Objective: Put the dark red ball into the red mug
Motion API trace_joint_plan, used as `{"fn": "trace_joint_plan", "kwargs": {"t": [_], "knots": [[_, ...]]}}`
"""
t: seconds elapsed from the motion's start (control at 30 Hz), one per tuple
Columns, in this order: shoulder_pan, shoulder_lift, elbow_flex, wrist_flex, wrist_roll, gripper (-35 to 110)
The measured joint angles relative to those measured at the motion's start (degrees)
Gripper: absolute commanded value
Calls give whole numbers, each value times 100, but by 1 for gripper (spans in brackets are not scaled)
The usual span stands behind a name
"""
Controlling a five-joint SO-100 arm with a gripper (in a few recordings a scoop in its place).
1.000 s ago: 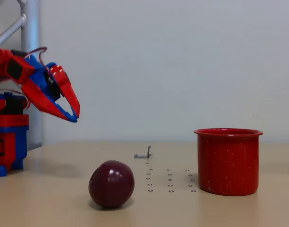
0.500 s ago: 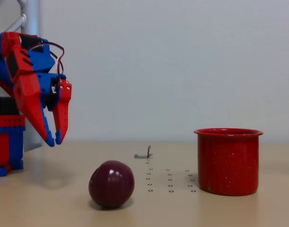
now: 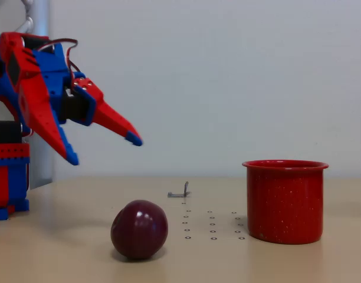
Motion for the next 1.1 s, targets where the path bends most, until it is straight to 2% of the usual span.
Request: {"fn": "trace_joint_plan", "kwargs": {"t": [0.13,0.43,0.6,0.67,1.1], "knots": [[-18,-615,-53,-747,-132,42],[-281,-791,-88,-896,-220,54],[-281,-1336,-290,-79,-879,56],[-378,-1415,-352,-44,-1107,57],[-483,-2338,-1441,158,-1055,57]]}}
